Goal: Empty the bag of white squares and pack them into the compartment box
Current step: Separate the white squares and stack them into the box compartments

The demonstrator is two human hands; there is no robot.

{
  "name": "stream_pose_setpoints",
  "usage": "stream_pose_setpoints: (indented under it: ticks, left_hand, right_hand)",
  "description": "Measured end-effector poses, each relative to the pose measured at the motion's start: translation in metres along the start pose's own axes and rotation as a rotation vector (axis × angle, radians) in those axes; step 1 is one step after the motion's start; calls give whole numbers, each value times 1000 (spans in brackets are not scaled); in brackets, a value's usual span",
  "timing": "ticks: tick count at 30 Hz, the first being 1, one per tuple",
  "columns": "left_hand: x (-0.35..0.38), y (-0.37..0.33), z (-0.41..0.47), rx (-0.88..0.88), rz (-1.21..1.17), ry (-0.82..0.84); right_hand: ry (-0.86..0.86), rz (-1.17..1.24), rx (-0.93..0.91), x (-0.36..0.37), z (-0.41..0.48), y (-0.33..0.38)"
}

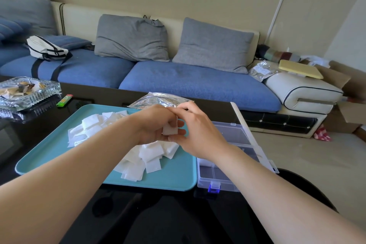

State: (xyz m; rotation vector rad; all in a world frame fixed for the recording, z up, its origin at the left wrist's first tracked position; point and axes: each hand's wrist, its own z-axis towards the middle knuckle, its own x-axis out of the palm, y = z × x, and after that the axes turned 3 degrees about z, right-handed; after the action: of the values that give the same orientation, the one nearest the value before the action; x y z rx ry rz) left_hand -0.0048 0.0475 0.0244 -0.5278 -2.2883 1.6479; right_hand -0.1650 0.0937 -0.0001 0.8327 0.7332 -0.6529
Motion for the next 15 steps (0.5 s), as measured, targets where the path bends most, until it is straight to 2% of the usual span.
stream_pose_setpoints:
  ticks: [5,11,15]
  left_hand:
    - [0,-2,-2,-18,-34,5]
    - [5,-2,-8,-11,64,42]
    - [16,-1,-16,81,188,125]
  right_hand:
    - [-10,79,1,-2,1,0]
    - [-33,107,21,-5,3,-2]
    - [-140,243,213,-14,8,-5]
